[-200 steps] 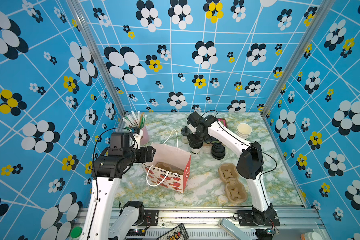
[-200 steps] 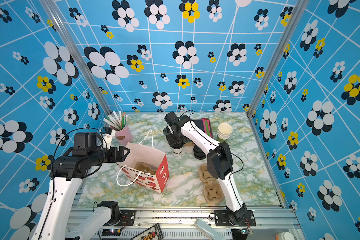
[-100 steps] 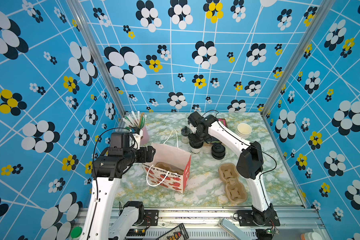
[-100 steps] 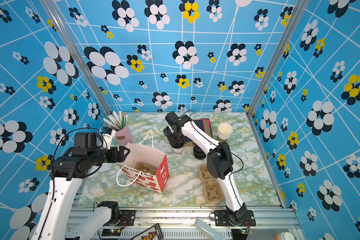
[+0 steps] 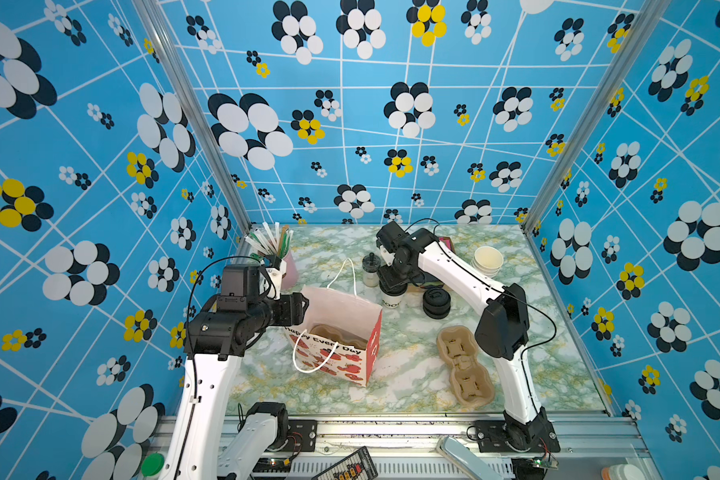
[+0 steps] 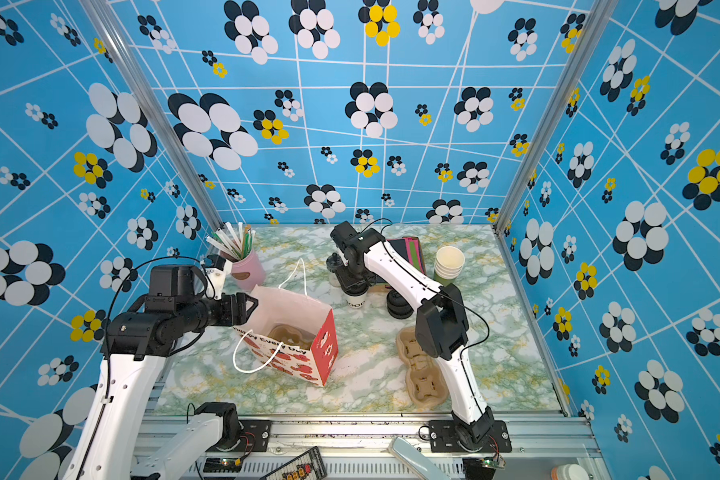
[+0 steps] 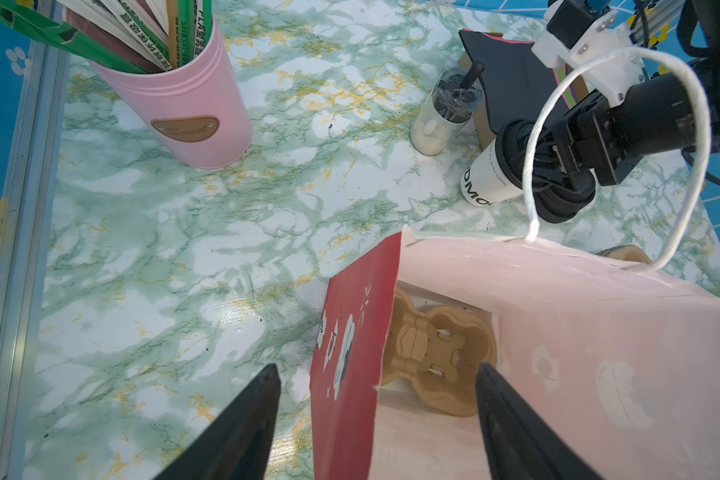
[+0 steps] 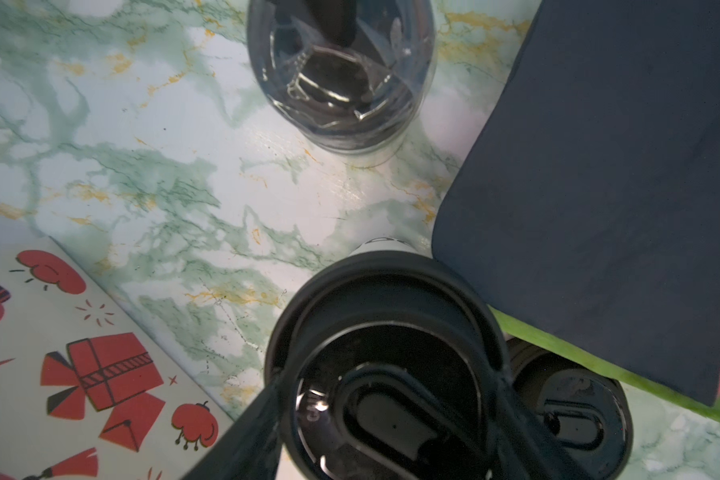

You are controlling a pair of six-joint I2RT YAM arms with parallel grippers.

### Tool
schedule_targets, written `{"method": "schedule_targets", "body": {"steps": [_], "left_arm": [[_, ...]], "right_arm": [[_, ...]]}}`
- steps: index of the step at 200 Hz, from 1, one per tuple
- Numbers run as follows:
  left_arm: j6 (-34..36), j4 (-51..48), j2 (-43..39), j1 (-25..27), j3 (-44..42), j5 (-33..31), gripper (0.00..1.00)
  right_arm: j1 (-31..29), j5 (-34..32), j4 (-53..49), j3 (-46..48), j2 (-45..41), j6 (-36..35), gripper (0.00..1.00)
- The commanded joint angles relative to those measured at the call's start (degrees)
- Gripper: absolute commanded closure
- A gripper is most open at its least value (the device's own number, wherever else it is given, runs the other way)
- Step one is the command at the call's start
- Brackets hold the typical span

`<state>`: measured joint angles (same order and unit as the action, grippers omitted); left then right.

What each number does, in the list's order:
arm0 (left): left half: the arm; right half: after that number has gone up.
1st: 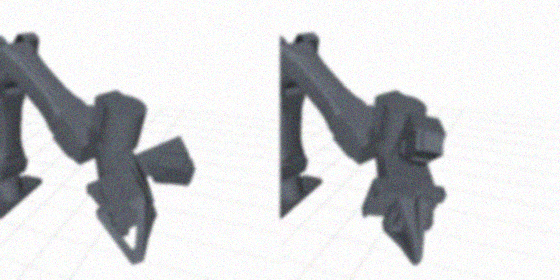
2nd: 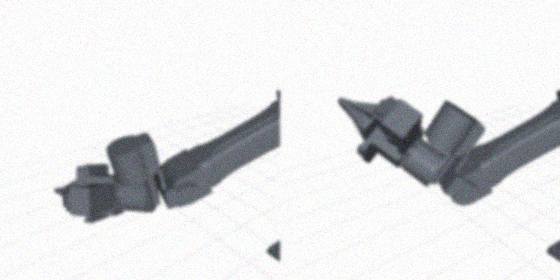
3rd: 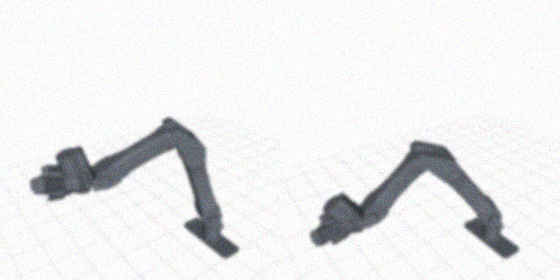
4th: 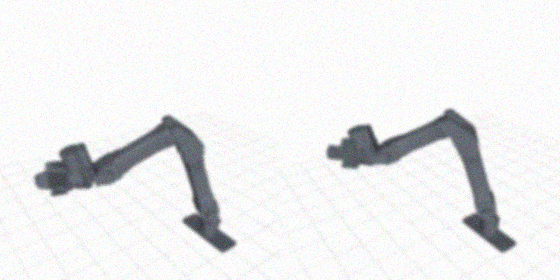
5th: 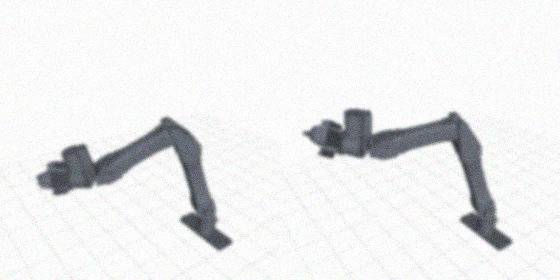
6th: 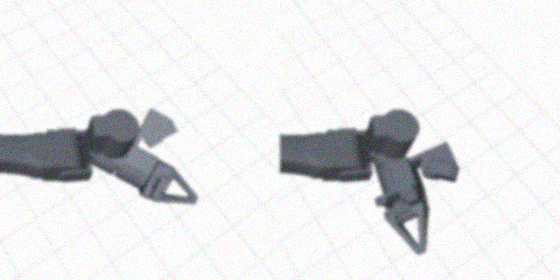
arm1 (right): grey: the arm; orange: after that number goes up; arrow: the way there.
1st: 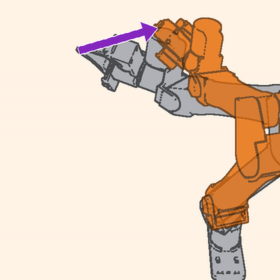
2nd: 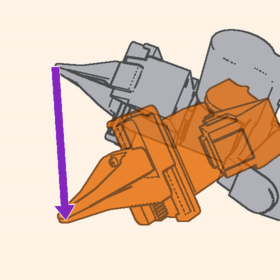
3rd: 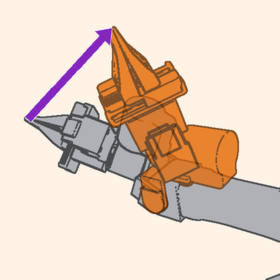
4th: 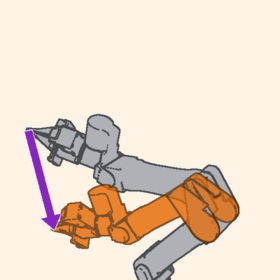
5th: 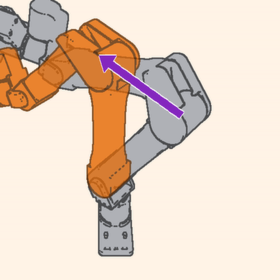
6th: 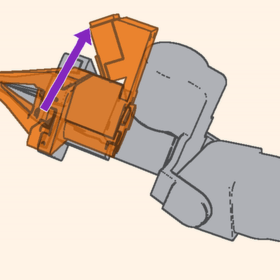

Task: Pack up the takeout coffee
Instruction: 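Close the right gripper on the black lid of the coffee cup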

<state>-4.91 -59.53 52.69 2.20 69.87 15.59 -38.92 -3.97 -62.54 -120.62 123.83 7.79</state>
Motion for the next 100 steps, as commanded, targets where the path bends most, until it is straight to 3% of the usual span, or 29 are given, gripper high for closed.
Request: {"method": "schedule_targets", "body": {"steps": [1,100], "left_arm": [[0.77,0.35,0.35,-0.44,-0.95,-0.39,0.30],[1.57,1.91,2.41,-0.44,-2.53,-2.03,0.56]], "right_arm": [[0.18,-0.80,-1.60,-0.17,-4.77,-0.23,0.33],[-0.26,0.78,-4.75,-0.06,-17.12,-0.72,0.34]]}}
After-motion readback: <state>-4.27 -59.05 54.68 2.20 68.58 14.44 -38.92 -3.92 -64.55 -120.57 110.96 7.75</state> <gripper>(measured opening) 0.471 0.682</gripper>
